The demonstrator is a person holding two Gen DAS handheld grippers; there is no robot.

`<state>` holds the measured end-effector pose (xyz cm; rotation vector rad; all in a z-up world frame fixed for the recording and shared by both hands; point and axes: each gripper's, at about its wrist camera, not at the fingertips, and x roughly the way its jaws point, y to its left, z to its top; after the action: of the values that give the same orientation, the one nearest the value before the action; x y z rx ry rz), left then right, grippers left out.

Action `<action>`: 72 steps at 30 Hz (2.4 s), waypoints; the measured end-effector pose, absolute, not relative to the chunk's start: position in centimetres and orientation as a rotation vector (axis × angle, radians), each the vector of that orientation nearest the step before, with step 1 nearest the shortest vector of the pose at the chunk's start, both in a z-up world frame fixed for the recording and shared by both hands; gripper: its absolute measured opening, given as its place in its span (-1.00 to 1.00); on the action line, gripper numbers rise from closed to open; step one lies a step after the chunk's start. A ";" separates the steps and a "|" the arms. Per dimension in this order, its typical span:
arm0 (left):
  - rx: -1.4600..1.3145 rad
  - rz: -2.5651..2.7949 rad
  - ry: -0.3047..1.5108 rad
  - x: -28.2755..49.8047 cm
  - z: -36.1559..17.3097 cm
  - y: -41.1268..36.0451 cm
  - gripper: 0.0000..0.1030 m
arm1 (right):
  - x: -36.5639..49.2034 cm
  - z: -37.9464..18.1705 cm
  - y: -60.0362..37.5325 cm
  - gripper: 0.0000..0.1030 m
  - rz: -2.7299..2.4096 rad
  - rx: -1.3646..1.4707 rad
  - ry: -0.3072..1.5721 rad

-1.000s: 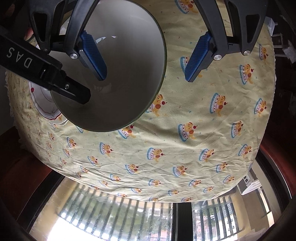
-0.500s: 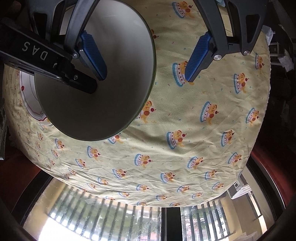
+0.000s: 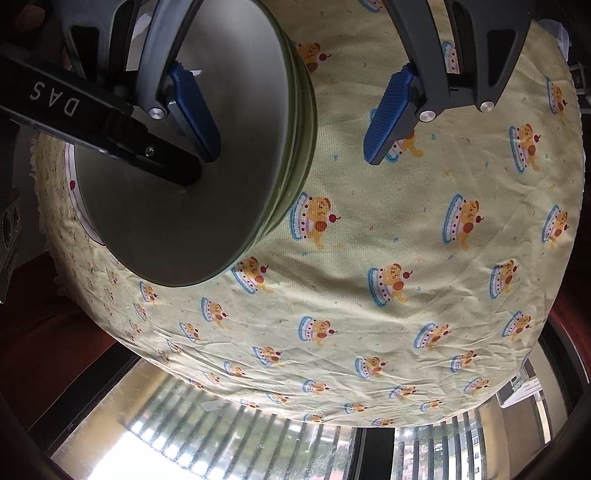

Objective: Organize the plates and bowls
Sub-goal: 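Lift the nested bowls with both grippers and carry them over the plate stack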

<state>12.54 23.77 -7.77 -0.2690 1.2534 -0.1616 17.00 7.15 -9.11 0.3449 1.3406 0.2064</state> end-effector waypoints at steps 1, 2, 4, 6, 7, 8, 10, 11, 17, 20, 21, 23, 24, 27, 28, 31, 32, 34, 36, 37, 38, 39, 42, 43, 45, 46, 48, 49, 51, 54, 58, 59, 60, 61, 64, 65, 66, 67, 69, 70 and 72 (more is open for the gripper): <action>-0.299 -0.185 1.265 12.5 -8.0 23.7 0.32 | 16.9 -9.1 7.2 -0.15 0.206 0.337 1.335; -0.319 -0.198 1.268 12.4 -8.0 23.6 0.29 | 16.8 -9.1 7.2 -0.15 0.206 0.332 1.331; -0.309 -0.225 1.264 12.4 -7.8 23.4 0.23 | 16.7 -9.2 7.0 -0.15 0.205 0.345 1.343; -0.300 -0.265 1.267 12.4 -7.7 22.9 0.13 | 16.5 -9.2 6.8 -0.15 0.201 0.347 1.356; -0.285 -0.273 1.266 12.4 -7.6 22.7 0.13 | 16.4 -9.2 6.8 -0.16 0.195 0.340 1.360; -0.267 -0.283 1.264 12.3 -7.5 22.5 0.14 | 16.1 -9.0 6.8 -0.19 0.187 0.331 1.355; -0.231 -0.303 1.257 12.1 -7.4 22.3 0.14 | 15.8 -8.7 7.2 -0.29 0.191 0.286 1.338; -0.232 -0.307 1.259 12.1 -7.4 22.4 0.14 | 15.8 -8.7 7.3 -0.29 0.194 0.273 1.340; -0.224 -0.314 1.301 12.5 -7.3 22.4 0.12 | 16.0 -8.7 7.3 -0.28 0.183 0.280 1.358; -0.222 -0.316 1.314 12.4 -6.9 22.5 0.12 | 15.8 -8.3 7.3 -0.28 0.180 0.282 1.371; -0.208 -0.320 1.311 12.4 -6.6 22.5 0.12 | 15.7 -8.1 7.3 -0.28 0.180 0.289 1.368; -0.191 -0.328 1.294 12.5 -5.8 22.5 0.12 | 15.6 -7.5 7.3 -0.28 0.176 0.300 1.357; -0.186 -0.334 1.286 12.5 -5.4 22.5 0.12 | 15.6 -7.0 7.4 -0.28 0.173 0.299 1.349; -0.169 -0.357 1.268 12.5 -4.2 22.7 0.12 | 15.4 -5.6 7.7 -0.29 0.168 0.285 1.321; -0.163 -0.364 1.266 12.5 -3.8 22.8 0.12 | 15.2 -5.1 7.8 -0.28 0.165 0.285 1.315; -0.143 -0.380 1.261 12.2 -2.7 22.9 0.12 | 14.6 -4.0 8.3 -0.28 0.156 0.289 1.302; -0.138 -0.383 1.261 12.0 -2.5 23.1 0.12 | 14.3 -3.8 8.3 -0.28 0.152 0.297 1.299; -0.140 -0.387 1.259 11.8 -2.1 23.2 0.12 | 14.0 -3.5 8.5 -0.28 0.143 0.309 1.293; -0.149 -0.390 1.256 11.7 -1.9 23.3 0.12 | 13.7 -3.1 8.6 -0.28 0.133 0.312 1.283; -0.150 -0.391 1.254 11.6 -1.7 23.2 0.12 | 13.6 -2.9 8.6 -0.28 0.132 0.312 1.277; -0.147 -0.391 1.250 11.5 -1.5 23.2 0.12 | 13.6 -2.8 8.6 -0.28 0.132 0.312 1.271; -0.140 -0.390 1.245 11.6 -1.5 22.9 0.12 | 13.5 -2.6 8.5 -0.28 0.134 0.314 1.266; -0.134 -0.373 1.240 11.2 -0.9 22.8 0.12 | 13.3 -2.3 8.0 -0.28 0.147 0.330 1.256; -0.139 -0.362 1.241 11.1 -0.8 22.5 0.12 | 13.3 -2.2 7.8 -0.28 0.154 0.331 1.256; -0.153 -0.342 1.246 11.0 -0.6 21.9 0.12 | 13.3 -2.0 7.2 -0.28 0.171 0.324 1.255; -0.164 -0.333 1.244 10.9 -0.6 21.5 0.12 | 13.4 -1.9 6.8 -0.28 0.179 0.316 1.254; -0.181 -0.317 1.228 10.7 -0.5 20.7 0.12 | 13.5 -1.5 5.9 -0.28 0.201 0.289 1.242; -0.189 -0.305 1.215 10.6 -0.3 20.3 0.12 | 13.6 -1.4 5.5 -0.28 0.213 0.281 1.233; -0.206 -0.275 1.199 10.6 -0.2 19.4 0.12 | 13.9 -1.3 4.4 -0.28 0.237 0.280 1.223; -0.244 -0.220 1.184 10.1 0.2 17.9 0.11 | 14.4 -1.1 2.6 -0.28 0.278 0.278 1.230; -0.283 -0.177 1.173 9.5 0.4 15.8 0.11 | 14.4 -0.6 0.5 -0.27 0.326 0.237 1.228; -0.289 -0.166 1.170 9.4 0.4 15.3 0.11 | 14.4 -0.6 0.0 -0.27 0.335 0.234 1.230; -0.293 -0.160 1.166 9.4 0.4 14.8 0.11 | 14.4 -0.6 -0.4 -0.28 0.342 0.229 1.231; -0.297 -0.155 1.165 9.4 0.3 14.4 0.11 | 14.4 -0.6 -0.9 -0.28 0.349 0.223 1.231; -0.310 -0.152 1.171 9.4 0.0 13.0 0.11 | 14.6 -0.8 -2.3 -0.28 0.354 0.219 1.245; -0.313 -0.153 1.171 9.4 -0.1 12.6 0.11 | 14.6 -0.9 -2.7 -0.27 0.353 0.215 1.248; -0.316 -0.156 1.170 9.4 -0.2 12.1 0.11 | 14.6 -0.9 -3.2 -0.28 0.350 0.212 1.248; -0.318 -0.159 1.168 9.5 -0.3 11.8 0.11 | 14.6 -0.9 -3.6 -0.28 0.348 0.209 1.247; -0.322 -0.168 1.166 9.6 -0.5 11.0 0.11 | 14.7 -0.9 -4.5 -0.28 0.340 0.206 1.244; -0.322 -0.172 1.167 9.7 -0.6 10.6 0.11 | 14.8 -0.9 -5.0 -0.28 0.336 0.204 1.244; -0.325 -0.183 1.171 9.9 -0.9 9.9 0.11 | 14.9 -1.1 -5.9 -0.28 0.324 0.202 1.248</action>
<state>9.89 9.86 -0.92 -0.3254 1.1711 -0.1829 14.86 -5.86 -1.11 0.2024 1.2481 0.3241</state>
